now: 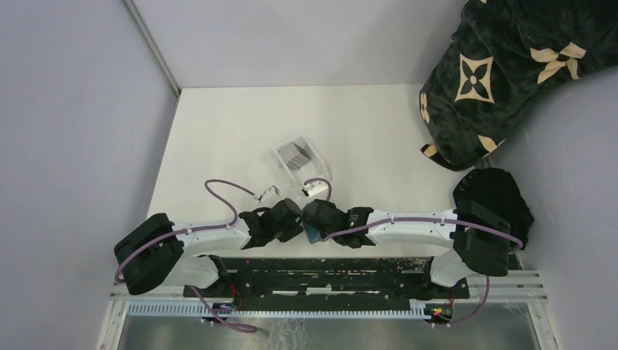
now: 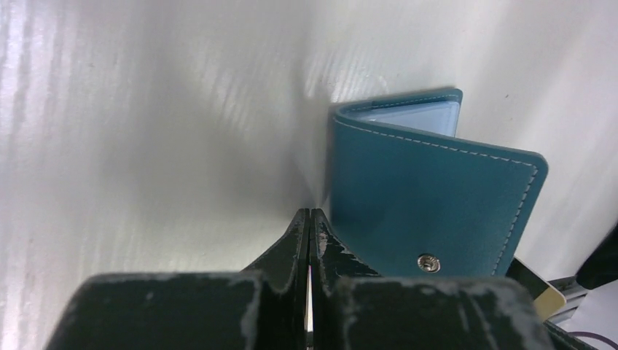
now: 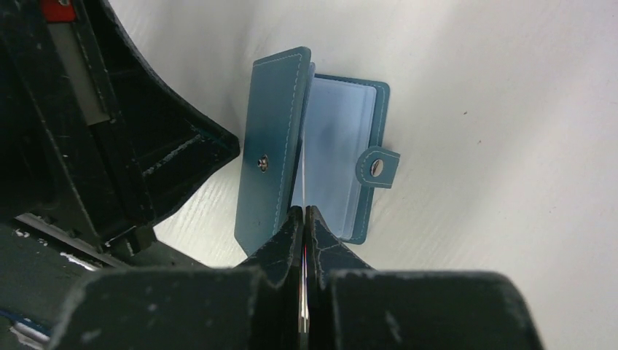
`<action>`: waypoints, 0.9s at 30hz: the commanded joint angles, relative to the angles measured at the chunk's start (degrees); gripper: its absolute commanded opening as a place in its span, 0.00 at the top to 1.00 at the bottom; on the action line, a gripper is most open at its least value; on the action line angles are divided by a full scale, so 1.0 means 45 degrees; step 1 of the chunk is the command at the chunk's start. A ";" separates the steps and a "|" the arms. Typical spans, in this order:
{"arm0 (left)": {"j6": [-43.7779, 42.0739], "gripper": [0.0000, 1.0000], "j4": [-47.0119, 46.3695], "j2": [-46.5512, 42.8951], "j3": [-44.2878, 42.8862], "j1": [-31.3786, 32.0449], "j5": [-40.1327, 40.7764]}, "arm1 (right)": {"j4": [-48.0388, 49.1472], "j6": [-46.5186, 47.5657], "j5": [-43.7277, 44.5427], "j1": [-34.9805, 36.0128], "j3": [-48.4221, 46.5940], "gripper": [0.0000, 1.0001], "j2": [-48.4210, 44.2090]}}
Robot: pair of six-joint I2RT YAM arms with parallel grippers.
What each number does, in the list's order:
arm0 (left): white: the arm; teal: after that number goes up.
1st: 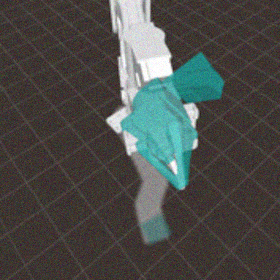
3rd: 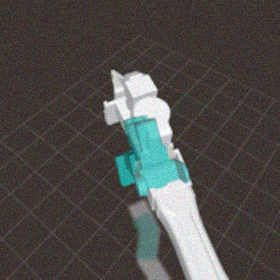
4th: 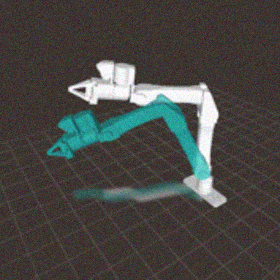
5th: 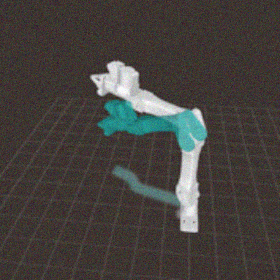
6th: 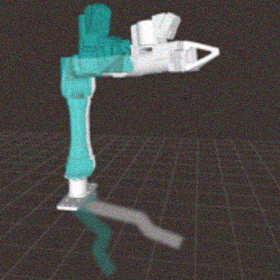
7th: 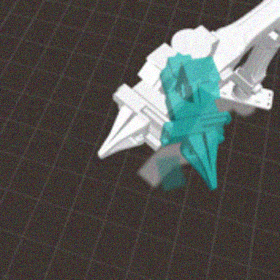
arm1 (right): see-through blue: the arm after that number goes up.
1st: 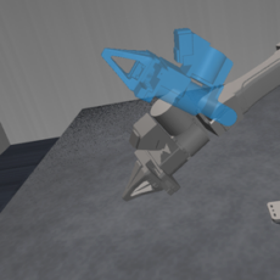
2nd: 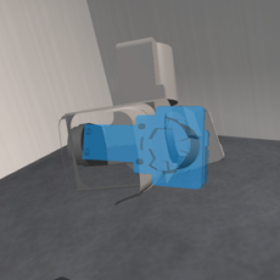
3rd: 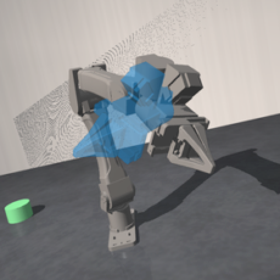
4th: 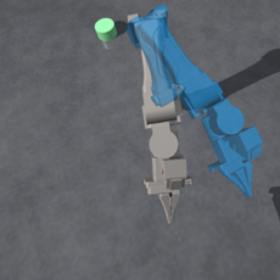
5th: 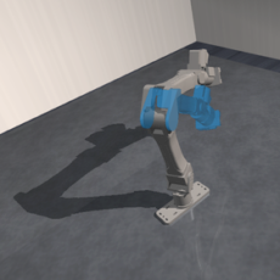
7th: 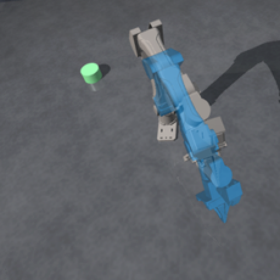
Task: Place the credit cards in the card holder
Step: Open the card holder at the center of the board.
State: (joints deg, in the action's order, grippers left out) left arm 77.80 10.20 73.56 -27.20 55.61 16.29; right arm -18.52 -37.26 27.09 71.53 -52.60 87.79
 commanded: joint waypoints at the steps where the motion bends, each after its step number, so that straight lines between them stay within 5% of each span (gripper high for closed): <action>1: -0.0683 0.97 -0.0494 0.0568 -0.0089 -0.0054 -0.0120 | 0.0979 -0.0418 -0.0600 -0.0151 0.0122 0.99 -0.0880; 27: -0.3695 0.97 -0.3268 0.4090 -0.2423 -0.0846 -0.1145 | 0.1871 -0.0756 -0.1413 -0.1275 0.1409 0.99 -0.1972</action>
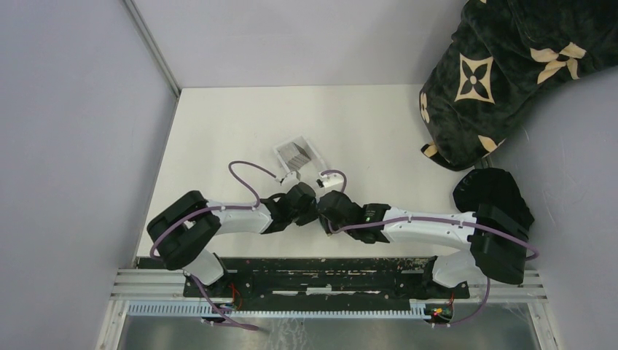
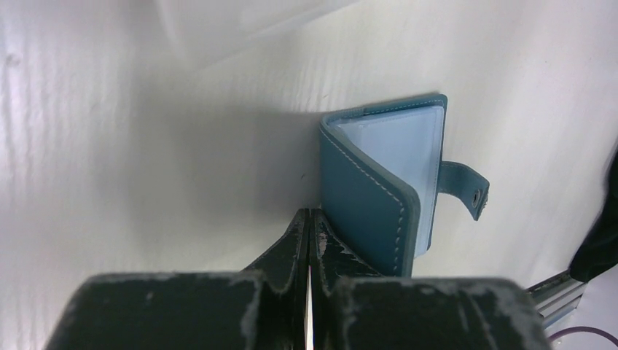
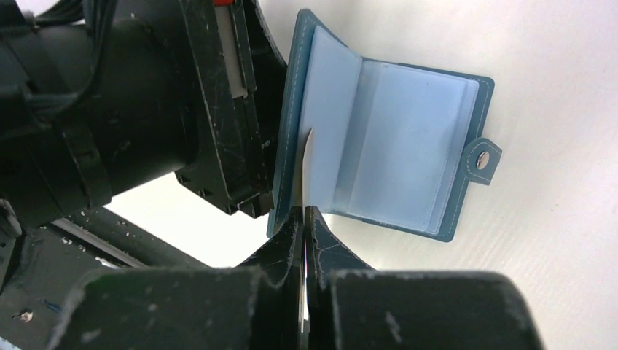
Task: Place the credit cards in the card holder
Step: Open the card holder at the center of the board.
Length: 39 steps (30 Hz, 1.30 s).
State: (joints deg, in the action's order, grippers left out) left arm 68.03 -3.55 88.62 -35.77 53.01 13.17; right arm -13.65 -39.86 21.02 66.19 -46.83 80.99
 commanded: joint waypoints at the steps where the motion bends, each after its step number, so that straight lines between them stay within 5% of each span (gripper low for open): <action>1: -0.1670 0.97 -0.0497 0.0899 -0.0603 -0.0332 -0.0665 | 0.0807 -0.0168 -0.0061 -0.0158 0.0171 0.99 -0.0467; 21: -0.3932 0.97 -0.0969 0.4738 -0.3428 -0.1099 -0.4218 | 0.1452 0.0445 0.0561 -0.1749 0.0471 0.99 -0.0286; 39: -0.3994 0.95 0.0851 0.3308 -0.1878 -0.1101 -0.3414 | 0.1409 0.1894 -0.0406 -0.2602 -0.1048 0.99 0.1434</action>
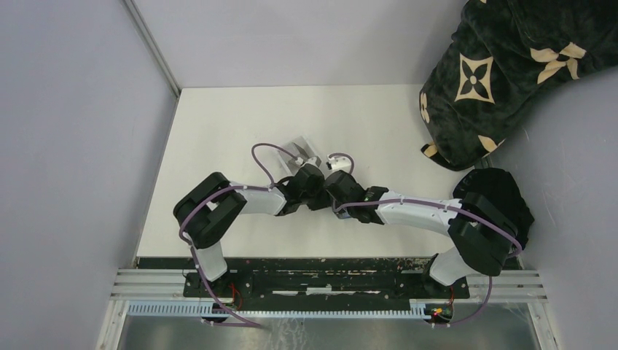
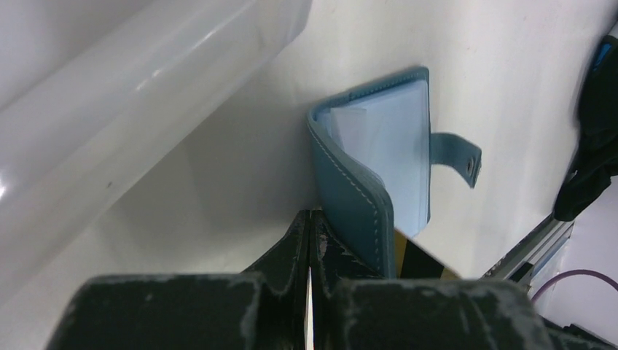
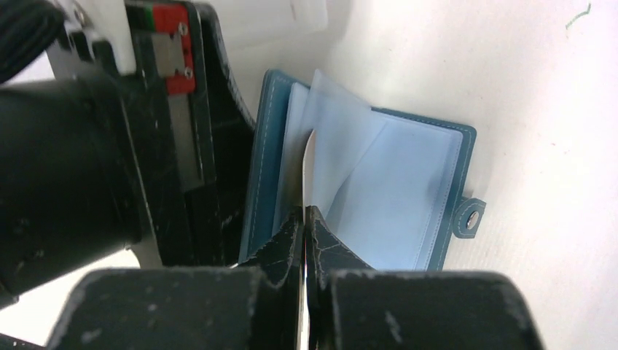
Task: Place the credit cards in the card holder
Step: Open the card holder at the center of the board.
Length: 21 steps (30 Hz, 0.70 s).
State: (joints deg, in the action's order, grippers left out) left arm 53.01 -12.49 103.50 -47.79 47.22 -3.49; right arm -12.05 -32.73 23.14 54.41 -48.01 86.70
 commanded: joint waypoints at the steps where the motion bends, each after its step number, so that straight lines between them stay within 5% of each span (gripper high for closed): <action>1: -0.0591 0.94 0.2984 -0.0155 0.0842 0.0184 0.0404 | 0.1008 0.0361 -0.0968 0.0003 -0.0885 0.99 0.0226; 21: -0.0352 0.80 0.5974 -0.2793 0.0732 -0.0142 0.2940 | 0.0895 0.0384 -0.2178 0.0021 -0.1018 0.99 0.0497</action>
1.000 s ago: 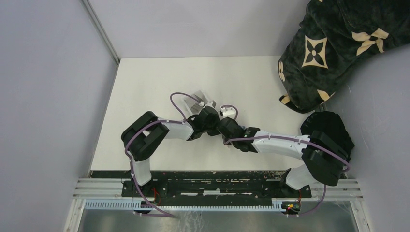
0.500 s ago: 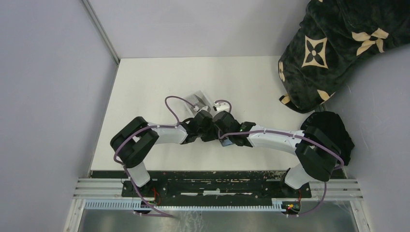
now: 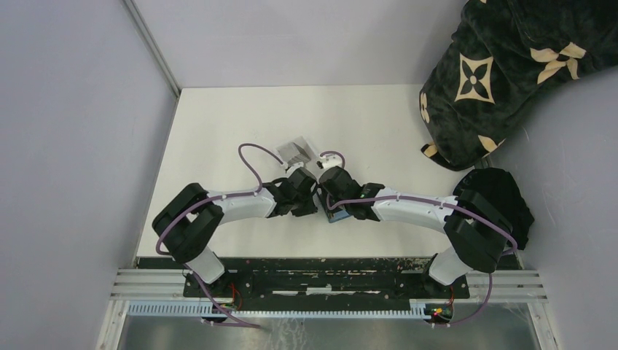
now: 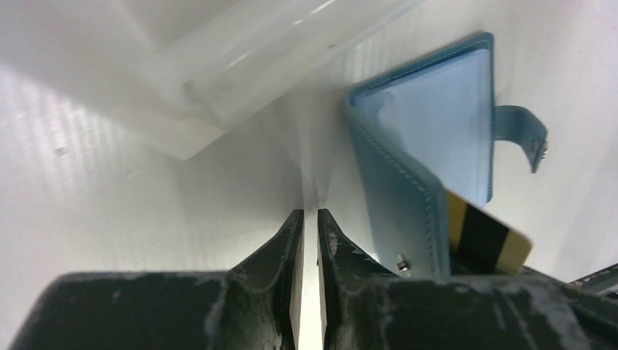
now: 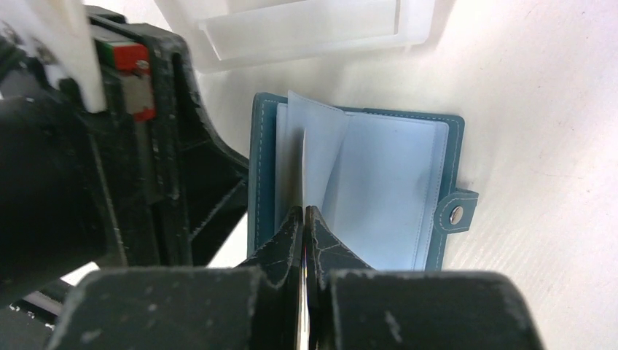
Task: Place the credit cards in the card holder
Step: Open the card holder at the center of the board.
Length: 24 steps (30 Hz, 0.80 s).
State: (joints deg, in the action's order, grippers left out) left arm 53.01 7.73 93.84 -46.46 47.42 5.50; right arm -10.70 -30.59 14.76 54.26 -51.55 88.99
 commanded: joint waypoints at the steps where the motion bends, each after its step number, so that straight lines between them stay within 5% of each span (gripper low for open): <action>1: -0.0323 0.79 0.1503 -0.0791 0.0537 -0.0218 0.0961 | 0.0628 -0.0096 -0.0358 0.0065 -0.0244 0.99 -0.0001; 13: 0.0026 0.76 0.1953 -0.2500 -0.0186 -0.0755 0.1623 | 0.0790 -0.0149 -0.0400 0.0266 -0.0115 0.99 0.0040; 24: 0.0943 0.61 0.1624 -0.2609 -0.1400 -0.1239 0.1359 | 0.0861 -0.0248 -0.0177 0.0517 0.0124 0.99 -0.0062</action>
State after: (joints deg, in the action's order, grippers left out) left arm 53.28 16.34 83.15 -50.15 42.41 10.85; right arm -9.45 -30.83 13.13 56.05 -51.51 89.01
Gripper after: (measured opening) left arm 0.375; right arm 0.018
